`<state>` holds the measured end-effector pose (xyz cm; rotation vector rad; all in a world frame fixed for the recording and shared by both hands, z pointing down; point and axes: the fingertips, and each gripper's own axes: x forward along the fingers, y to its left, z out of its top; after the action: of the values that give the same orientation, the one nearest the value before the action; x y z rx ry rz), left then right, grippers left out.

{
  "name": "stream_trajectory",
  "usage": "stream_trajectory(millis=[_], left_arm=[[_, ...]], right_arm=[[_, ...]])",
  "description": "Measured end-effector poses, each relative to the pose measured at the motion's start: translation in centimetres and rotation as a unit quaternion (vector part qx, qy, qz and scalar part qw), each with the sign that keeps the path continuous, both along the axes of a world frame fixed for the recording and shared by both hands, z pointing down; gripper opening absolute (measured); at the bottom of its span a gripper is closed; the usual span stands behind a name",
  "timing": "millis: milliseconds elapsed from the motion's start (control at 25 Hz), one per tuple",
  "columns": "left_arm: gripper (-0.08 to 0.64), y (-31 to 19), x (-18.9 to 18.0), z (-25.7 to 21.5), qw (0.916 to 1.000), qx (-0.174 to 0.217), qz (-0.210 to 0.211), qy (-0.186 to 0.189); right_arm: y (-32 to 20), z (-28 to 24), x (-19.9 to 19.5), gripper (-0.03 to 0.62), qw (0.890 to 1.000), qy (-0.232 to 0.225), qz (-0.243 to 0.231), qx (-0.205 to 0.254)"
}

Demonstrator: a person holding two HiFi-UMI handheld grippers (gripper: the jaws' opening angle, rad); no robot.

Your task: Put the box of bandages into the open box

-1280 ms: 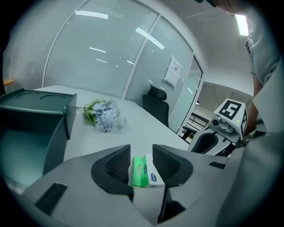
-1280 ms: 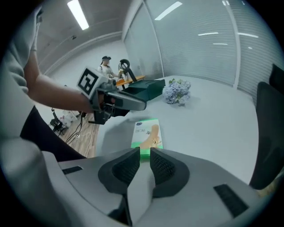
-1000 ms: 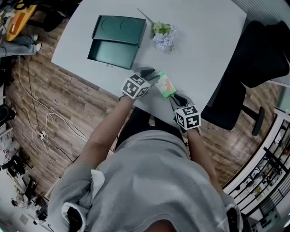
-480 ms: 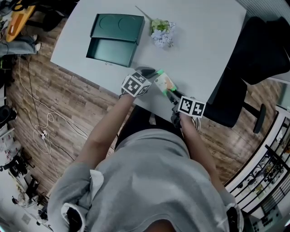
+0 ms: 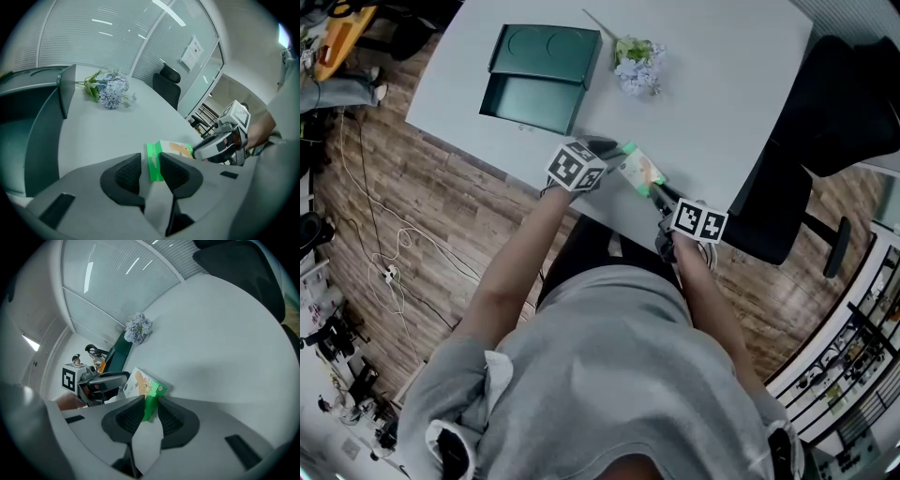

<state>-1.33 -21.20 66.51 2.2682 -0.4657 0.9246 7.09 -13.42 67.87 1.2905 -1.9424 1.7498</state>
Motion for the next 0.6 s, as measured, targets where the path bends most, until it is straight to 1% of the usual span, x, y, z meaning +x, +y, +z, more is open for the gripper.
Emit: stream_trajectory(millis=[80, 160, 240, 400, 480, 600], left_arm=[[0.093, 0.5, 0.0, 0.3, 0.9993, 0.002, 0.03, -0.024], [0.075, 0.7, 0.1, 0.6, 0.998, 0.016, 0.046, -0.04], [0.076, 0.6, 0.2, 0.8, 0.9986, 0.011, 0.035, -0.037], [0.045, 0.7, 0.4, 0.6, 0.9996, -0.027, 0.003, -0.011], [0.034, 1.0, 0.5, 0.5, 0.999, -0.043, -0.005, 0.002], [0.034, 1.3, 0.2, 0.5, 0.9991, -0.042, -0.004, -0.009]], right_arm=[[0.1, -0.1, 0.0, 0.111, 1.0, -0.002, -0.004, 0.006], [0.0, 0.0, -0.1, 0.11, 1.0, -0.004, -0.007, 0.011], [-0.1, 0.0, -0.1, 0.109, 1.0, -0.004, -0.013, 0.017], [-0.2, 0.1, -0.1, 0.11, 1.0, 0.0, -0.019, 0.025], [-0.2, 0.1, 0.0, 0.11, 0.999, 0.001, -0.021, 0.029], [0.0, 0.4, 0.0, 0.11, 0.999, 0.006, -0.029, 0.034]])
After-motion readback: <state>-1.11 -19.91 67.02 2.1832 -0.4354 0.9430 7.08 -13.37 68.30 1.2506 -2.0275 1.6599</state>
